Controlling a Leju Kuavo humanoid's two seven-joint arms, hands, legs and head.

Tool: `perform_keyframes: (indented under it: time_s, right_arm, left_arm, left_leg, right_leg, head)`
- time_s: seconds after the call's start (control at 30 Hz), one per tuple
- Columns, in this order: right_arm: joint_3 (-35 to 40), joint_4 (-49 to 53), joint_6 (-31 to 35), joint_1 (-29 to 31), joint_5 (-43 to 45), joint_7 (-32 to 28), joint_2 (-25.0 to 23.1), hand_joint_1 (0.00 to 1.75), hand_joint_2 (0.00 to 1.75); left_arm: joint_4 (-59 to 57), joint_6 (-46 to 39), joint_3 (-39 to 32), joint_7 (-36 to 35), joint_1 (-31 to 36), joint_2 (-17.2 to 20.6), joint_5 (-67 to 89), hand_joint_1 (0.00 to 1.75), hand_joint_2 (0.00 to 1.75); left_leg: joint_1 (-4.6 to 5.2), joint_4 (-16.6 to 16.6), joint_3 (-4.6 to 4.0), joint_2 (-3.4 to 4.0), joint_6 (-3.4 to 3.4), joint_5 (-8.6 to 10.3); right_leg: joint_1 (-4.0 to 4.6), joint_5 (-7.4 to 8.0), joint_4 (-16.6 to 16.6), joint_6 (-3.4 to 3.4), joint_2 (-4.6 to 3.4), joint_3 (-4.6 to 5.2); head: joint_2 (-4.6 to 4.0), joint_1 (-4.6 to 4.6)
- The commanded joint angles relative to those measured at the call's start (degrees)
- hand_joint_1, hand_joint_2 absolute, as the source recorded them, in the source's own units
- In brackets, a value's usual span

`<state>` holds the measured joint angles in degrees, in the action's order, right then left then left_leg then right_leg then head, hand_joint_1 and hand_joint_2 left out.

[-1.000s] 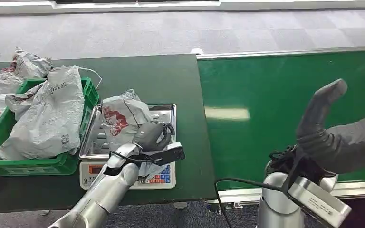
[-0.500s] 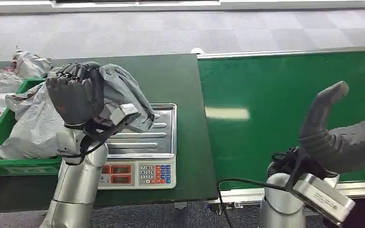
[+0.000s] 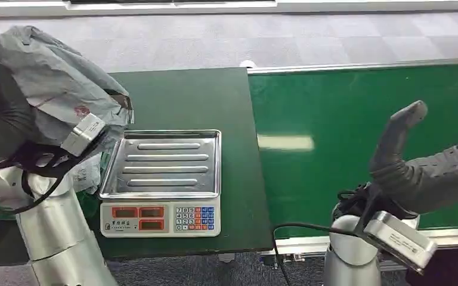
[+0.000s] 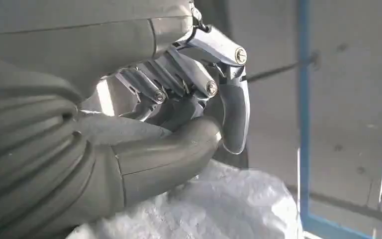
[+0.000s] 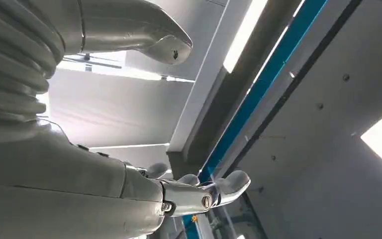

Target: Moved the parcel from conveyor to table for the left to box.

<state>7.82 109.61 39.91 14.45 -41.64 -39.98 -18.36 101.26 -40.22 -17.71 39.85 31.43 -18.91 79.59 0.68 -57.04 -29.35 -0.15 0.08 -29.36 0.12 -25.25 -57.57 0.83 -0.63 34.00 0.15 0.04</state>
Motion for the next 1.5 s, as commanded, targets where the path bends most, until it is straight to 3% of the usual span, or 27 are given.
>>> perform_keyframes:
  time_s: [0.03, 0.13, 0.2, 0.23, 0.27, 0.3, 0.37, 0.4, 0.47, 0.5, 0.57, 0.73, 0.83, 0.87, 0.97, 1.0, 1.07, 1.1, 1.2, 1.27, 1.3, 1.33, 1.37, 1.4, 1.43, 1.47, 1.5]
  right_arm:
    - [-2.37, -3.81, 0.09, -1.03, -0.46, -0.02, -1.64, 0.00, 1.75]
    - [-2.71, -3.85, 0.09, -1.43, -0.96, -0.02, -1.64, 0.00, 1.75]
    - [-3.06, -3.90, 0.09, -1.91, -1.23, -0.02, -1.64, 0.00, 1.75]
    - [-3.32, -3.66, 0.09, -2.20, -1.46, -0.02, -1.64, 0.00, 1.75]
    - [-3.51, -3.12, 0.09, -2.73, -1.70, -0.02, -1.64, 0.00, 1.75]
    - [-3.59, -2.99, 0.09, -2.87, -1.83, -0.02, -1.64, 0.00, 1.75]
    - [-3.64, -2.48, 0.09, -3.42, -2.10, -0.02, -1.64, 0.00, 1.75]
    - [-3.64, -2.48, 0.09, -3.42, -2.10, -0.02, -1.64, 0.00, 1.75]
    - [-2.62, -2.12, 0.09, -4.17, -2.49, -0.02, -1.64, 0.00, 1.75]
    - [-1.83, -1.92, 0.09, -4.52, -2.71, -0.02, -1.64, 0.00, 1.75]
    - [-1.35, -1.68, 0.09, -4.90, -2.65, -0.02, -1.64, 0.00, 1.75]
    - [-0.70, -0.80, 0.09, -5.92, -2.46, -0.02, -1.64, 0.00, 1.75]
    - [0.40, -1.69, 0.09, -6.50, -2.58, -0.02, -1.64, 0.00, 1.75]
    - [0.40, -1.69, 0.09, -6.50, -2.58, -0.02, -1.64, 0.00, 1.75]
    - [0.56, -1.91, 0.09, -6.54, -2.63, -0.02, -1.64, 0.00, 1.75]
    - [0.56, -1.91, 0.09, -6.54, -2.63, -0.02, -1.64, 0.00, 1.75]
    - [0.52, -2.52, 0.09, -6.61, -2.26, -0.02, -1.64, 0.00, 1.75]
    - [0.52, -2.52, 0.09, -6.61, -2.26, -0.02, -1.64, 0.00, 1.75]
    - [0.45, -2.74, 0.09, -6.79, -3.22, 0.89, -1.64, 0.00, 1.75]
    - [0.35, -2.92, 0.09, -6.89, -3.60, 1.01, -1.64, 0.00, 1.75]
    - [0.11, -3.38, 0.09, -6.89, -3.33, 0.39, -1.64, 0.00, 1.75]
    - [0.01, -3.62, 0.09, -6.90, -3.20, 0.14, -1.64, 0.00, 1.75]
    - [0.19, -4.26, 0.09, -6.51, -3.31, -0.02, -1.64, 0.00, 1.75]
    - [0.24, -4.58, 0.09, -6.17, -3.25, -0.02, -1.64, 0.00, 1.75]
    - [0.24, -4.58, 0.09, -6.17, -3.25, -0.02, -1.64, 0.00, 1.75]
    - [0.25, -5.42, 0.09, -5.66, -3.43, -0.02, -1.64, 0.00, 1.75]
    - [0.08, -5.73, 0.09, -5.32, -3.49, -0.02, -1.64, 0.00, 1.75]
  left_arm:
    - [-3.57, 0.22, -12.55, 0.12, 8.38, -0.13, 4.45, 1.75, 1.75]
    - [-8.32, 0.22, -14.44, -3.07, 10.29, 2.11, 7.50, 1.75, 1.75]
    - [-11.72, 0.22, -8.47, -13.36, 7.71, 8.07, 10.41, 1.75, 1.75]
    - [-18.27, 0.22, -1.87, -23.90, 6.54, 17.15, 10.41, 1.75, 1.75]
    - [-27.61, 0.22, 26.36, -52.70, 9.45, 34.33, 10.41, 1.75, 1.75]
    - [-36.70, 0.22, 38.68, -68.53, 13.70, 34.48, 10.41, 1.75, 1.75]
    - [-56.46, 0.22, 39.13, -68.08, 19.08, 29.87, 10.41, 1.75, 1.75]
    - [-56.46, 0.22, 39.13, -68.08, 19.08, 29.87, 10.41, 1.75, 1.75]
    - [-76.52, 9.77, 35.60, -66.44, 24.66, 25.90, 6.70, 1.75, 1.75]
    - [-81.74, 13.30, 33.21, -66.74, 25.32, 25.26, 4.85, 1.75, 1.75]
    - [-84.92, 15.16, 31.19, -69.36, 24.89, 25.80, 3.80, 1.75, 1.75]
    - [-86.81, 13.12, 26.95, -71.94, 21.83, 28.14, 0.77, 1.75, 1.75]
    - [-87.81, 16.63, 25.81, -75.38, 20.86, 28.98, 1.10, 1.69, 1.75]
    - [-87.81, 16.63, 25.81, -75.38, 20.86, 28.98, 1.10, 0.56, 1.75]
    - [-87.75, 16.58, 25.08, -76.20, 20.30, 29.32, 0.71, 0.56, 1.75]
    - [-87.75, 16.58, 25.08, -76.20, 20.30, 29.32, 0.71, 0.00, 1.75]
    - [-86.92, 14.77, 23.60, -77.72, 18.92, 29.69, 0.86, 0.00, 1.75]
    - [-86.92, 14.77, 23.60, -77.72, 18.92, 29.69, 0.86, 0.00, 0.00]
    - [-85.02, 5.33, 19.36, -75.61, 16.87, 29.56, -1.19, 0.00, 0.00]
    - [-71.68, 0.22, 11.14, -68.03, 12.32, 28.09, -3.93, 0.00, 0.00]
    - [-57.28, 0.22, -3.26, -54.13, 8.06, 22.37, -3.07, 0.00, 0.00]
    - [-52.15, 0.22, -8.11, -50.06, 8.33, 20.42, -2.74, 0.00, 0.00]
    - [-41.64, 0.22, -22.79, -28.46, 9.47, 12.90, -14.95, 0.00, 0.00]
    - [-44.62, 0.22, -35.77, -9.60, 15.73, 7.96, -12.09, 0.00, 0.00]
    - [-44.62, 0.22, -35.77, -9.60, 15.73, 7.96, -12.09, 0.00, 0.00]
    - [-43.46, 0.22, -31.42, 0.15, 15.88, 6.84, -27.44, 0.00, 0.00]
    - [-40.51, 0.22, -26.37, 0.15, 14.54, 6.16, -32.57, 0.00, 0.00]
  left_leg:
    - [-0.02, 0.09, 0.08, 0.09, -0.10, 0.03]
    - [-0.04, 0.15, 0.14, 0.04, -0.17, 0.07]
    - [-0.03, 0.16, 0.17, -0.07, -0.17, 0.09]
    - [-0.02, 0.26, 0.22, -0.10, -0.20, 0.13]
    - [0.02, 0.27, 0.30, -0.01, -0.17, 0.11]
    - [0.01, 0.37, 0.32, -0.05, -0.23, 0.18]
    - [-0.22, -0.14, -0.23, -1.06, -0.25, 0.23]
    - [-0.21, -0.16, -0.19, -1.09, -0.26, 0.28]
    - [-0.04, 0.06, -0.05, -0.71, -0.42, 0.44]
    - [0.04, 0.20, -0.01, -1.00, -0.41, 0.54]
    - [0.03, 0.25, 0.10, -0.82, -0.36, 0.54]
    - [-0.09, 0.23, 0.11, 1.15, -0.43, 0.28]
    - [-0.10, 0.16, 0.07, 1.07, -0.41, 0.25]
    - [-0.12, 0.23, 0.11, 1.02, -0.44, 0.26]
    - [-0.13, 0.27, 0.02, 0.97, -0.41, 0.28]
    - [-0.14, 0.21, -0.07, 0.94, -0.39, 0.27]
    - [-0.16, 0.26, -0.06, 0.87, -0.41, 0.28]
    - [-0.13, 0.22, -0.12, 0.83, -0.39, 0.29]
    - [-0.16, 0.34, -0.04, 0.78, -0.43, 0.32]
    - [-0.16, 0.39, 0.00, 0.76, -0.44, 0.33]
    - [-0.16, 0.47, 0.02, 0.64, -0.46, 0.37]
    - [-0.15, 0.26, -0.15, 0.70, -0.40, 0.31]
    - [-0.18, 0.24, -0.28, 0.29, -0.40, 0.37]
    - [-0.26, -0.06, -0.57, -0.01, -0.37, 0.37]
    - [-0.26, -0.05, -0.51, 0.01, -0.40, 0.34]
    - [-0.31, -0.30, -0.65, 0.05, -0.42, 0.26]
    - [-0.19, -0.17, -0.66, 0.37, -0.34, 0.33]
  right_leg:
    - [0.01, 0.06, 0.08, -0.03, -0.04, -0.06]
    - [0.02, 0.08, 0.13, 0.01, 0.03, -0.09]
    - [0.02, 0.05, 0.13, 0.01, 0.14, -0.16]
    - [0.01, 0.08, 0.22, 0.00, 0.16, -0.21]
    - [-0.03, 0.06, 0.17, 0.04, 0.05, -0.23]
    - [-0.02, 0.10, 0.23, 0.07, 0.11, -0.26]
    - [0.21, -0.06, -0.01, 0.08, 1.12, -0.09]
    - [0.29, -0.01, 0.00, 0.18, 1.13, 0.01]
    - [0.52, 0.20, 0.20, 0.34, 0.73, 0.15]
    - [0.43, 0.23, 0.29, 0.23, 1.04, -0.04]
    - [0.36, 0.30, 0.30, 0.19, 0.87, -0.20]
    - [0.02, 0.59, 0.12, 0.35, -1.00, 0.27]
    - [0.08, 0.56, 0.06, 0.36, -1.04, 0.35]
    - [0.10, 0.55, 0.11, 0.37, -0.99, 0.32]
    - [0.13, 0.55, 0.11, 0.41, -0.91, 0.39]
    - [0.14, 0.54, 0.05, 0.42, -0.91, 0.46]
    - [0.16, 0.55, 0.11, 0.40, -0.83, 0.43]
    - [0.13, 0.55, 0.05, 0.41, -0.79, 0.48]
    - [0.15, 0.57, 0.17, 0.38, -0.70, 0.37]
    - [0.14, 0.57, 0.22, 0.37, -0.68, 0.32]
    - [0.15, 0.57, 0.29, 0.35, -0.54, 0.26]
    - [0.15, 0.55, 0.12, 0.39, -0.64, 0.45]
    - [0.17, 0.50, 0.16, 0.34, -0.22, 0.42]
    - [0.27, 0.46, 0.02, 0.35, 0.08, 0.61]
    - [0.28, 0.42, 0.03, 0.31, 0.10, 0.58]
    - [0.36, 0.40, -0.09, 0.29, 0.02, 0.76]
    - [0.37, 0.52, 0.01, 0.32, -0.36, 0.80]
  head:
    - [0.00, 0.00]
    - [0.00, 0.00]
    - [0.00, 0.00]
    - [0.00, 0.00]
    - [0.00, 0.00]
    - [0.00, 0.00]
    - [0.00, -0.04]
    - [0.00, -0.02]
    - [0.00, -0.07]
    - [0.00, -0.02]
    - [0.00, 0.04]
    - [0.00, 0.00]
    - [0.00, -0.02]
    - [0.00, -0.02]
    - [0.00, -0.02]
    - [0.00, -0.02]
    - [0.00, -0.02]
    - [0.00, 0.00]
    - [0.00, -0.02]
    - [0.00, 0.00]
    - [0.00, -0.02]
    - [0.00, 0.00]
    - [0.00, -0.04]
    - [0.00, 0.00]
    - [0.00, -0.09]
    - [0.00, -0.02]
    - [0.00, -0.03]
